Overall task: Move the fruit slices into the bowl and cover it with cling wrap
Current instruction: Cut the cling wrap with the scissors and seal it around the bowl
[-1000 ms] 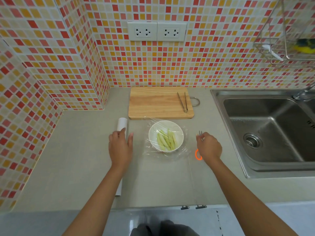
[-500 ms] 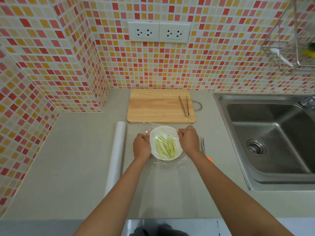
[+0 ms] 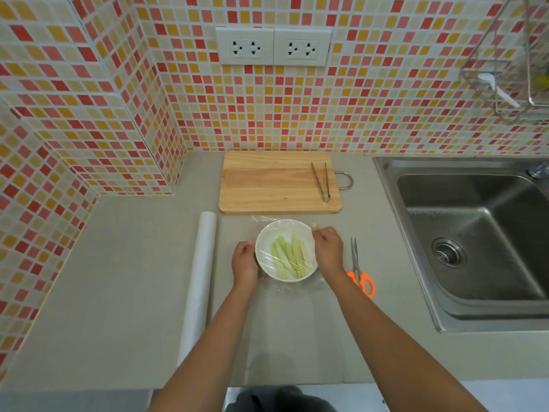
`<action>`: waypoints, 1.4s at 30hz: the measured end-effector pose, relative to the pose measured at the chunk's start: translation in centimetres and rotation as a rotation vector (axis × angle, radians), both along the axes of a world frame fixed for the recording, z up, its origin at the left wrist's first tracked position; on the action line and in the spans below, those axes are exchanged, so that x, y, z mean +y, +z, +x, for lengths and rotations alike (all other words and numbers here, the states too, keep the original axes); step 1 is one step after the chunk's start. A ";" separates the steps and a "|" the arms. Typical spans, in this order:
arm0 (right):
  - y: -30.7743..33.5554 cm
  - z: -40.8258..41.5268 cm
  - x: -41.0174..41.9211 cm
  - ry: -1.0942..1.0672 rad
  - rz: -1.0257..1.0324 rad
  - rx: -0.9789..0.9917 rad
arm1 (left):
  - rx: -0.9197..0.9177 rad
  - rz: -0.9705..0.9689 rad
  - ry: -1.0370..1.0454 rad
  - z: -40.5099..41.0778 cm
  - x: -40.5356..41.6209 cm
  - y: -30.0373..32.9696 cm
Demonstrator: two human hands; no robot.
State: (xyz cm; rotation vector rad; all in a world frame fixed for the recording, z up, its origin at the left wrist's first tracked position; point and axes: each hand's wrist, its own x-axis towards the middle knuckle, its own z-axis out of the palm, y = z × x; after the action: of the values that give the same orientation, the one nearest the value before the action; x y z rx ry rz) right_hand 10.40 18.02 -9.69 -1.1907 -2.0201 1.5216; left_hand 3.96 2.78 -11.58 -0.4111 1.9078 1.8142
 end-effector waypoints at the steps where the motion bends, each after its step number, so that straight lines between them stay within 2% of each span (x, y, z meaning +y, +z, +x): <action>1: -0.1 -0.1 -0.1 -0.025 -0.032 0.012 | -0.015 0.015 0.012 0.1 0.1 -0.1; 7: -0.4 0.2 -0.1 -0.081 -0.201 -0.003 | -0.157 0.062 -0.008 -0.1 -0.2 1.4; 12: -0.2 0.2 -0.1 -0.105 -0.252 -0.037 | -0.177 -0.026 0.013 -1.2 0.2 2.2; 18: 1.8 -0.2 -0.1 -0.107 -0.012 0.080 | -0.047 -0.065 0.216 -0.8 -0.1 2.4; 22: 2.6 -1.3 0.0 -0.089 -0.052 0.178 | -0.154 -0.023 0.179 -1.0 -0.6 1.5; 30: 2.1 -1.5 -0.5 0.155 -0.106 0.116 | -0.026 -0.103 0.218 -1.1 -0.4 2.2; 34: 1.7 -1.3 -0.7 0.119 -0.079 0.105 | 0.034 -0.088 0.223 -0.2 0.2 2.5; 40: 1.5 -0.8 -1.2 -0.012 -0.213 0.135 | -0.144 -0.029 0.282 -0.6 1.6 1.0; 42: 1.4 -0.8 -1.2 -0.056 -0.246 0.135 | -0.110 -0.061 0.315 -0.5 1.8 1.0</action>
State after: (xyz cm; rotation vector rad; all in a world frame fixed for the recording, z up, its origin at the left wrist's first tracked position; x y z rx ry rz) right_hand 9.62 16.78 -8.27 -1.1866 -1.7370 1.8107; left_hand 3.41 4.60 -10.62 -0.8567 1.9098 1.8827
